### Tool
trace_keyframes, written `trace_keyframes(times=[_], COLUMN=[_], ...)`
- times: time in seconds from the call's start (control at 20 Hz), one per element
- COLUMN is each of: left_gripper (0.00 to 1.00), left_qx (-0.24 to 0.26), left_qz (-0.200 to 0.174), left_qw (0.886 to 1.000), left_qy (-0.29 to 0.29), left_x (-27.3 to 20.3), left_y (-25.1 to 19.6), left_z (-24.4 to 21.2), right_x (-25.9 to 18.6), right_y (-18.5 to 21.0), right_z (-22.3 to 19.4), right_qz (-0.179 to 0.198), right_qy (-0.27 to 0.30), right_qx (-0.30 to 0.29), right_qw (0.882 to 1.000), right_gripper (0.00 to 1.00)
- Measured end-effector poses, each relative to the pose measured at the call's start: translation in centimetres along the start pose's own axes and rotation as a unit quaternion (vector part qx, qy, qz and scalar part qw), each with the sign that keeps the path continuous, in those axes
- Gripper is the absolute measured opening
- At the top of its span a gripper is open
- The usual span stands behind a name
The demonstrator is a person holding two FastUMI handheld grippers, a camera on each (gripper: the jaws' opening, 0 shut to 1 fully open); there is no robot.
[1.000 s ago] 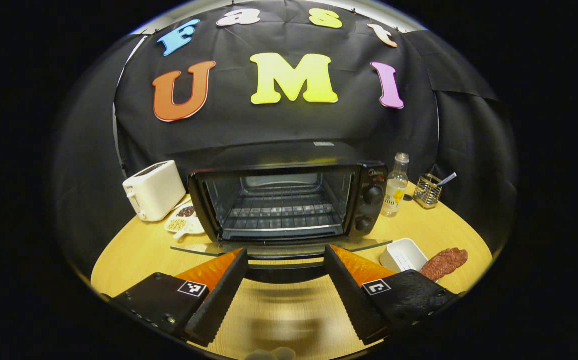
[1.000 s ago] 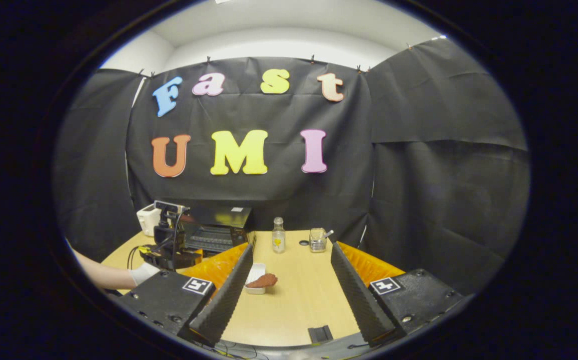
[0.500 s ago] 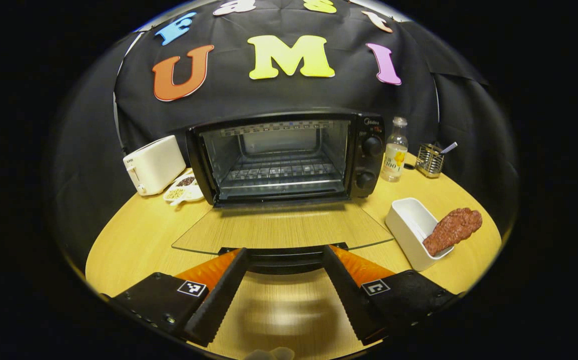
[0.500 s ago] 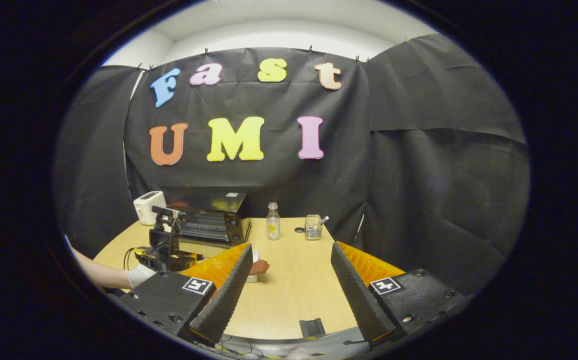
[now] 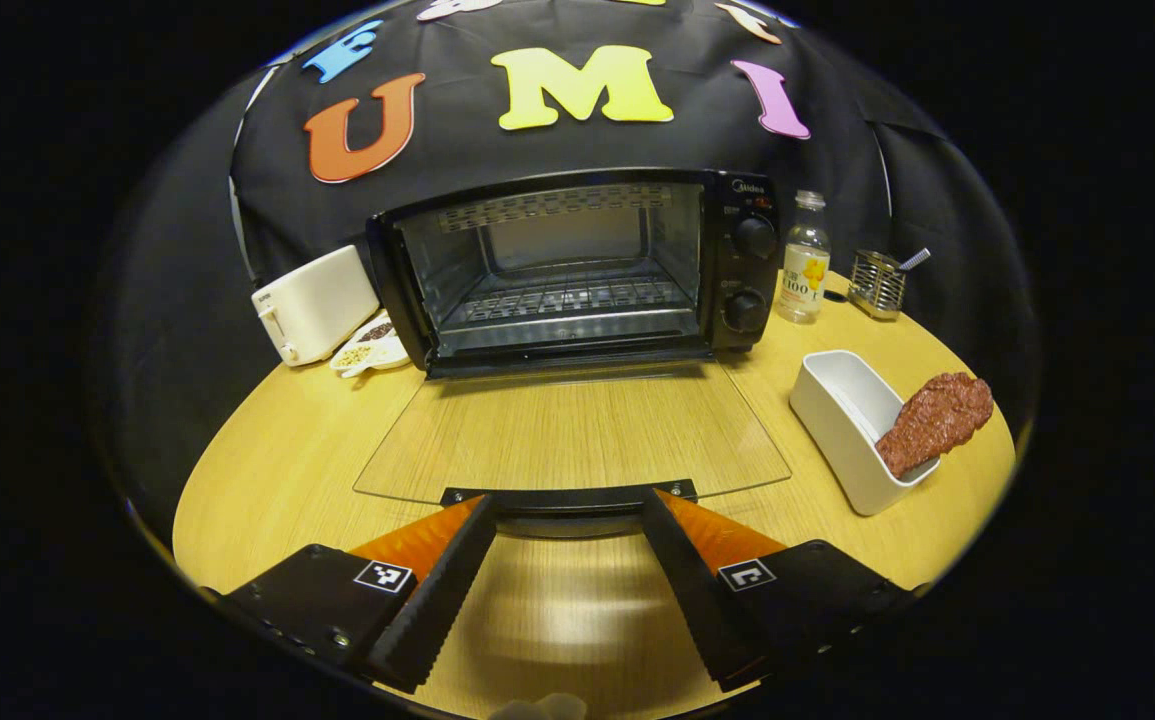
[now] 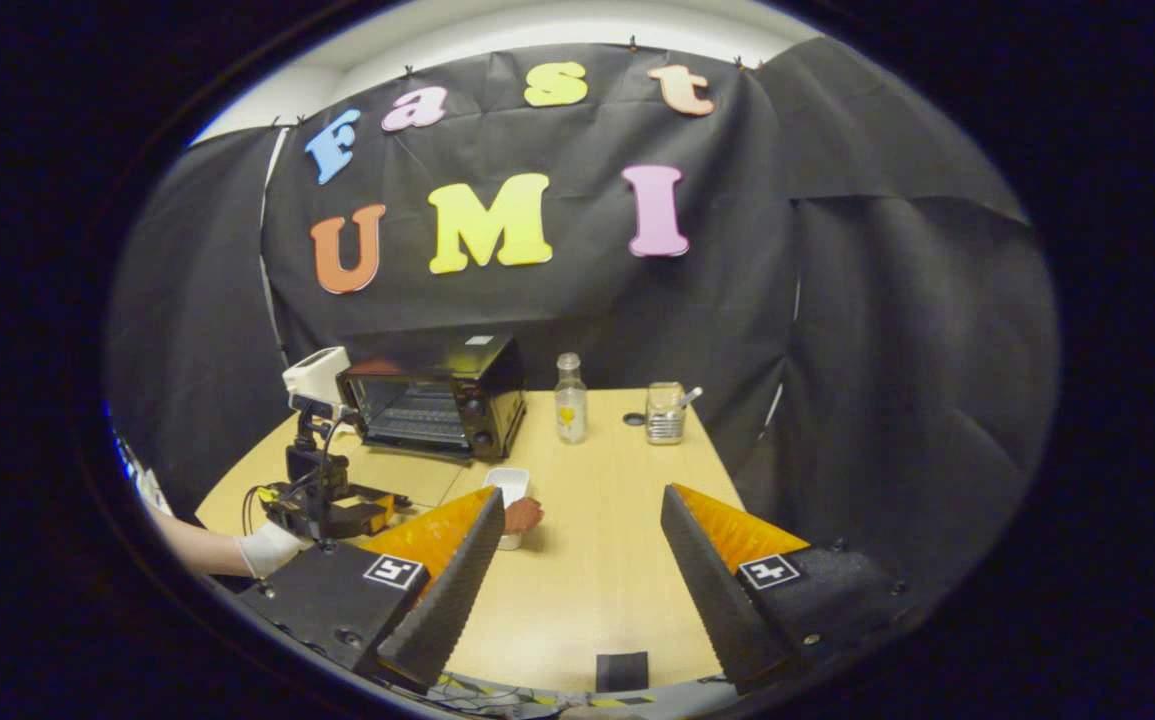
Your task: Open the electric oven with the left hand, put the food in, and close the electric oven.
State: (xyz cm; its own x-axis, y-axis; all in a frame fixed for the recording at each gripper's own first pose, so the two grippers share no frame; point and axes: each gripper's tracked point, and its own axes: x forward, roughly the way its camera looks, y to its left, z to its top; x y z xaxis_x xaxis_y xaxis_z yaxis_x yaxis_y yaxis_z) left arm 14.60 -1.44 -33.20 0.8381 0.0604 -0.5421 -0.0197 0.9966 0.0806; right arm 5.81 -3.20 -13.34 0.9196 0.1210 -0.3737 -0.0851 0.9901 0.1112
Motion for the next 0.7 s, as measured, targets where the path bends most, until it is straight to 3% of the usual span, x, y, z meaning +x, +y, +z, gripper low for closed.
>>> trace_keyframes(times=[0.25,0.55,0.6,0.7], left_gripper=[0.97,0.97,0.97,0.97], left_qx=[0.012,-0.005,-0.005,-0.007], left_qz=[0.007,0.051,0.056,0.062], left_qw=[1.000,0.998,0.998,0.997], left_qy=[-0.025,-0.025,-0.027,-0.038], left_x=[-3.1,-6.2,-6.6,-7.8], left_y=[-0.3,1.4,1.6,1.6], left_z=[1.7,3.8,4.3,5.4], right_x=[7.5,14.3,15.3,16.9], right_y=[-0.2,1.2,1.4,1.7], right_z=[-2.4,-5.5,-6.0,-7.1], right_qz=[0.061,0.131,0.138,0.152], right_qy=[0.066,0.139,0.150,0.168], right_qx=[0.014,0.037,0.038,0.041], right_qw=[0.996,0.981,0.978,0.973], right_gripper=[0.97,0.94,1.00,0.90])
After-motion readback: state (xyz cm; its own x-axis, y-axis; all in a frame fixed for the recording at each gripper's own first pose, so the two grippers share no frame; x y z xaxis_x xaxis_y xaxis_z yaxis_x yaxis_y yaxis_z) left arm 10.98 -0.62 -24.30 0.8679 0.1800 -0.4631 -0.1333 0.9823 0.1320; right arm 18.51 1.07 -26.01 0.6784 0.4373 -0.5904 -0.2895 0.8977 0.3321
